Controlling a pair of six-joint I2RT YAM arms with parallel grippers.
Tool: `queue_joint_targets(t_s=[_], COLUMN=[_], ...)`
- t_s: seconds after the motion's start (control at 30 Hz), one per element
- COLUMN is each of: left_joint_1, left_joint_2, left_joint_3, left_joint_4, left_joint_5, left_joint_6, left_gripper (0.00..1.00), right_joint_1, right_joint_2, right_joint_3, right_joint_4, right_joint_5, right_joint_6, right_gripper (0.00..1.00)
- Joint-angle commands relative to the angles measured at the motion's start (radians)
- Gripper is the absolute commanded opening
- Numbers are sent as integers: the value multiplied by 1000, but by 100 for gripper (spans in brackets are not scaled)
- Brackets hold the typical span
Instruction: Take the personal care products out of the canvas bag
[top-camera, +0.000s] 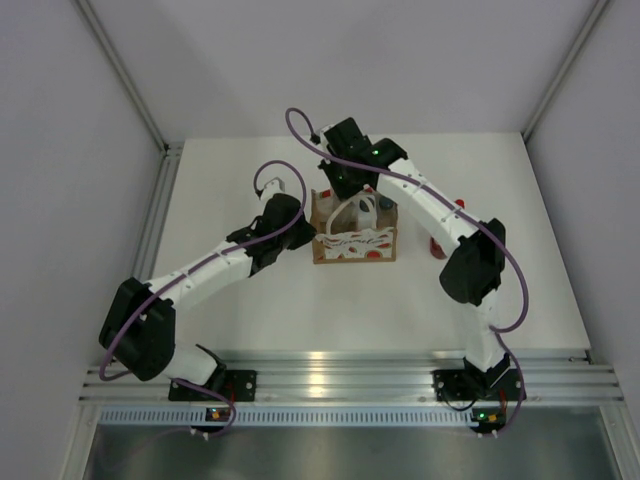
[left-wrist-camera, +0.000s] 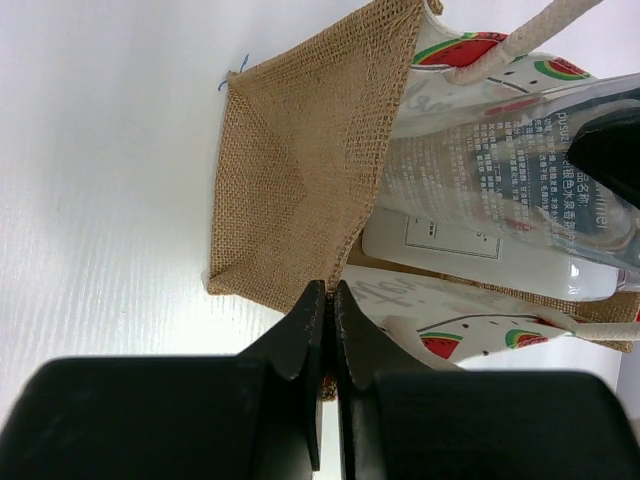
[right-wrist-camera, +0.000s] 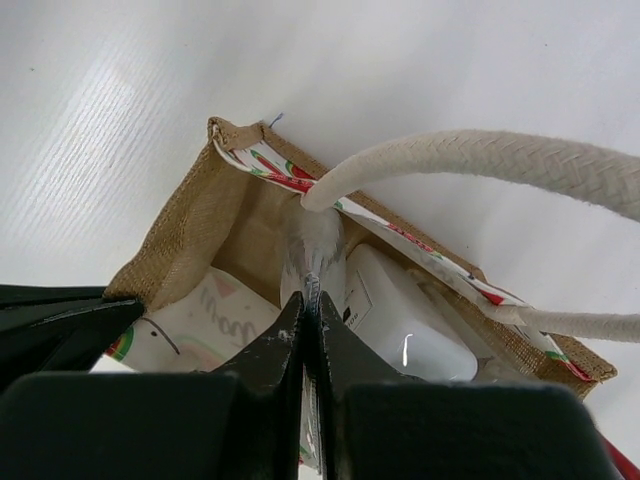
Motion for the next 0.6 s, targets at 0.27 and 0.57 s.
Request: queue_joint_targets(t_s=[0.27,0.57], left_joint_1=[3,1], left_joint_2=[12,27], left_joint_3=[1,14], left_joint_4=[-72,-72], left_joint_5=[-5,10], left_joint_6=[16,9], left_gripper=[0,0], right_joint_1=[1,-19], right_joint_2=[61,139], right_joint_3=[6,61], right_joint_4=[49,-22], right_joint_5=[-10,-61], right_joint_6=[-9,-50], right_gripper=[24,39])
